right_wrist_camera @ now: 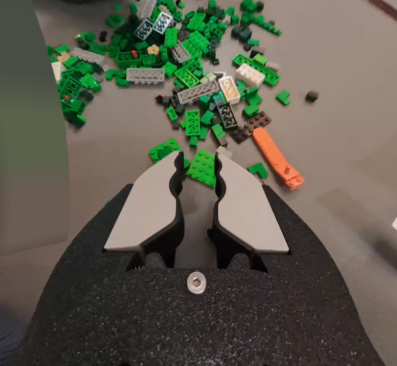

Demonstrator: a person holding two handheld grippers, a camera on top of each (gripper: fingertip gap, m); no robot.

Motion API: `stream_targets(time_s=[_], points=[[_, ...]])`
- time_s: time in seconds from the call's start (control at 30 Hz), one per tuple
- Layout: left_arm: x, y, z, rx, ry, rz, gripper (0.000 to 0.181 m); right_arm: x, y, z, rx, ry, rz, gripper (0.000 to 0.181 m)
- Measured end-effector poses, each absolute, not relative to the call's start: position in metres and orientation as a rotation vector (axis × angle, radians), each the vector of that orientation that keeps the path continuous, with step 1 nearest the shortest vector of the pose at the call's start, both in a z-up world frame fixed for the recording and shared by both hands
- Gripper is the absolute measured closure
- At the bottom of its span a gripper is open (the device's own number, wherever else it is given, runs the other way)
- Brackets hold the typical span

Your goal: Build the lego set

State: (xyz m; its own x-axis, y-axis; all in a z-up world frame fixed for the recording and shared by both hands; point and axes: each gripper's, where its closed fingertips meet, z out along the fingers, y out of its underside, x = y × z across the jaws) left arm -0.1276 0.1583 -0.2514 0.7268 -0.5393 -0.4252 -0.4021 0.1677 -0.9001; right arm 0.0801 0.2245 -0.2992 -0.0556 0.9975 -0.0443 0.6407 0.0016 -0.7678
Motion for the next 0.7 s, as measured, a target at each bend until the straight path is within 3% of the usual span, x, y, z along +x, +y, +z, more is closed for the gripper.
stream_targets(time_s=[0.27, 0.43, 0.7], points=[[-0.125, 0.158, -0.255, -1.452, 0.855, -0.103, 0.181, 0.076, 0.206, -0.324, -1.687, -1.954, 0.739, 0.155], [-0.122, 0.157, -0.257, -1.454, 0.88, -0.092, 0.181, 0.076, 0.216, -0.326, -1.68, -1.934, 0.64, 0.173], [-0.12, 0.157, -0.259, -1.455, 0.897, -0.094, 0.181, 0.055, 0.24, -0.318, -1.581, -1.857, 0.374, 0.171]])
